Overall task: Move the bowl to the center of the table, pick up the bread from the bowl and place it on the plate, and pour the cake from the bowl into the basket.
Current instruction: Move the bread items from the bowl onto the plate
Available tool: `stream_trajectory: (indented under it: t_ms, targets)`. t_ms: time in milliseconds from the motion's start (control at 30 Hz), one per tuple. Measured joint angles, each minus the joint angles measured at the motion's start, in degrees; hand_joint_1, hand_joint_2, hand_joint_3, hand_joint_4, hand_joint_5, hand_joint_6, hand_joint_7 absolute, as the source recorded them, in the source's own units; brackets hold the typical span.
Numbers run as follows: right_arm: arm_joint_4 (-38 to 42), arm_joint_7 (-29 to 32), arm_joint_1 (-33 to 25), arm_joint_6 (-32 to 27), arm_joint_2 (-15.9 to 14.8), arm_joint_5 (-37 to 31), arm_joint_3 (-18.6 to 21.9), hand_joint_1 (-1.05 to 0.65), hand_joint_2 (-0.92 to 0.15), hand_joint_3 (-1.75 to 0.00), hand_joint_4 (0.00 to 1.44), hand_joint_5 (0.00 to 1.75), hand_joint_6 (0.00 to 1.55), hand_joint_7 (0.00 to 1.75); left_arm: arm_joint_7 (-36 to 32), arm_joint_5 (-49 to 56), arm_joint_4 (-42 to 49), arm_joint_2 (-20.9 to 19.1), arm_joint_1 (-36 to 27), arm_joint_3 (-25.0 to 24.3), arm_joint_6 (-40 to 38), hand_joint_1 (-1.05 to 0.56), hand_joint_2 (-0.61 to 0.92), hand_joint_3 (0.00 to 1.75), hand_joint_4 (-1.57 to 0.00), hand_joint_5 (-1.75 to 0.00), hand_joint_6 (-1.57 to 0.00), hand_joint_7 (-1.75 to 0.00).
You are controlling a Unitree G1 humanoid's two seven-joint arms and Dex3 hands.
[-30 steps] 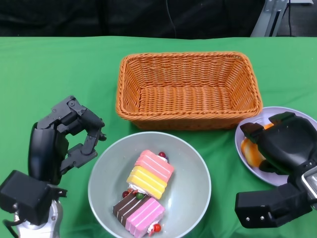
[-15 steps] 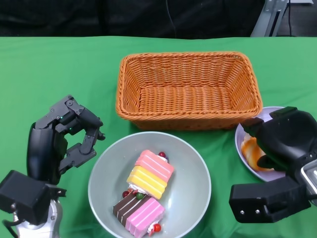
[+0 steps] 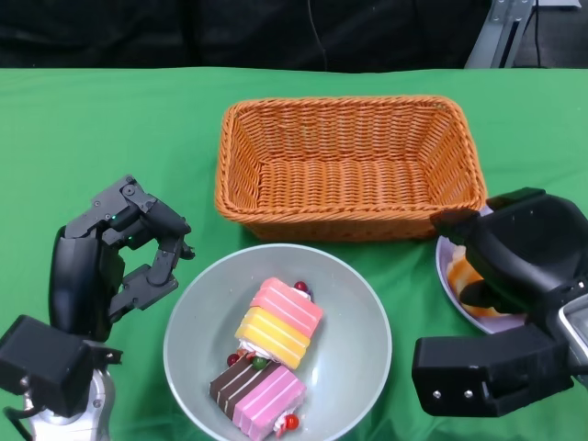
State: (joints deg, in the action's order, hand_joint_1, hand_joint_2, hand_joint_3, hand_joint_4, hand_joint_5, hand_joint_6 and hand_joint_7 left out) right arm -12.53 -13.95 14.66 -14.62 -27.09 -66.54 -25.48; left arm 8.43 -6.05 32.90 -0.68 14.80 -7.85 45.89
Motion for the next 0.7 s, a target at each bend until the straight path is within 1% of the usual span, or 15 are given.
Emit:
stream_trajectory:
  t_ms: [67, 167, 200, 233, 300, 367, 400, 500, 600, 700]
  targets:
    - [-1.4, 0.1, -0.6, 0.2, 0.1, -0.3, 0.4, -0.70, -0.92, -0.07, 0.54, 0.02, 0.57, 0.02, 0.0, 0.0, 0.0, 0.0, 0.0, 0.0, 0.0, -0.05, 0.74, 0.81, -0.78, -1.57, -0.73, -1.42]
    - [-3.7, 1.9, -2.3, 1.3, 0.4, 0.5, 2.2, -0.68, -0.92, -0.07, 0.62, 0.06, 0.61, 0.03, 0.0, 0.1, 0.0, 0.0, 0.0, 0.0, 0.0, -0.06, 0.73, 0.80, -0.78, -1.57, -0.73, -1.42]
    - [-4.5, 3.3, -2.9, 1.8, 0.7, 1.1, 3.0, -0.65, -0.92, -0.08, 0.68, 0.08, 0.63, 0.03, 0.0, 0.2, 0.0, -0.1, 0.0, 0.0, 0.0, -0.07, 0.74, 0.80, -0.78, -1.57, -0.73, -1.42]
    - [-5.1, 4.9, -3.5, 2.5, 1.2, 1.8, 3.9, -0.64, -0.92, -0.08, 0.70, 0.09, 0.64, 0.03, 0.0, 0.2, 0.0, -0.1, 0.0, 0.0, 0.0, -0.07, 0.74, 0.80, -0.78, -1.57, -0.73, -1.42]
    - [-5.4, 10.0, -4.7, 5.0, 2.6, 5.1, 5.9, -0.53, -0.92, -0.04, 0.87, 0.12, 0.72, 0.03, 0.0, 0.2, 0.0, -0.1, 0.0, 0.1, 0.0, -0.07, 0.74, 0.80, -0.78, -1.57, -0.73, -1.42]
    - [-5.6, 15.1, -6.1, 8.8, 4.7, 10.8, 8.6, -0.46, -0.92, -0.04, 0.95, 0.15, 0.76, 0.03, 0.0, 0.2, 0.1, -0.1, 0.0, 0.1, 0.1, -0.08, 0.73, 0.79, -0.78, -1.58, -0.73, -1.42]
    - [-5.6, 17.3, -6.7, 10.8, 5.7, 14.0, 9.9, -0.45, -0.92, -0.05, 0.97, 0.16, 0.77, 0.04, 0.0, 0.2, 0.1, -0.1, 0.0, 0.0, 0.1, -0.08, 0.73, 0.79, -0.78, -1.58, -0.73, -1.43]
    - [-5.5, 20.9, -7.9, 15.1, 8.5, 23.0, 14.2, -0.44, -0.91, -0.03, 0.95, 0.15, 0.80, 0.03, 0.0, 0.2, 0.3, -0.2, 0.1, 0.1, 0.1, -0.08, 0.73, 0.79, -0.78, -1.59, -0.73, -1.44]
    - [-5.1, 21.4, -8.8, 18.8, 10.6, 32.6, 18.1, -0.40, -0.90, -0.02, 0.92, 0.13, 0.79, 0.02, 0.0, 0.0, 0.6, -0.4, 0.1, 0.0, 0.1, -0.08, 0.72, 0.81, -0.78, -1.58, -0.73, -1.44]
    - [-3.2, 19.9, -9.8, 23.8, 12.1, 44.7, 21.8, -0.37, -0.90, -0.02, 0.90, 0.12, 0.77, 0.01, 0.0, 0.0, 0.8, -0.5, 0.1, 0.1, 0.1, -0.08, 0.72, 0.81, -0.78, -1.58, -0.73, -1.45]
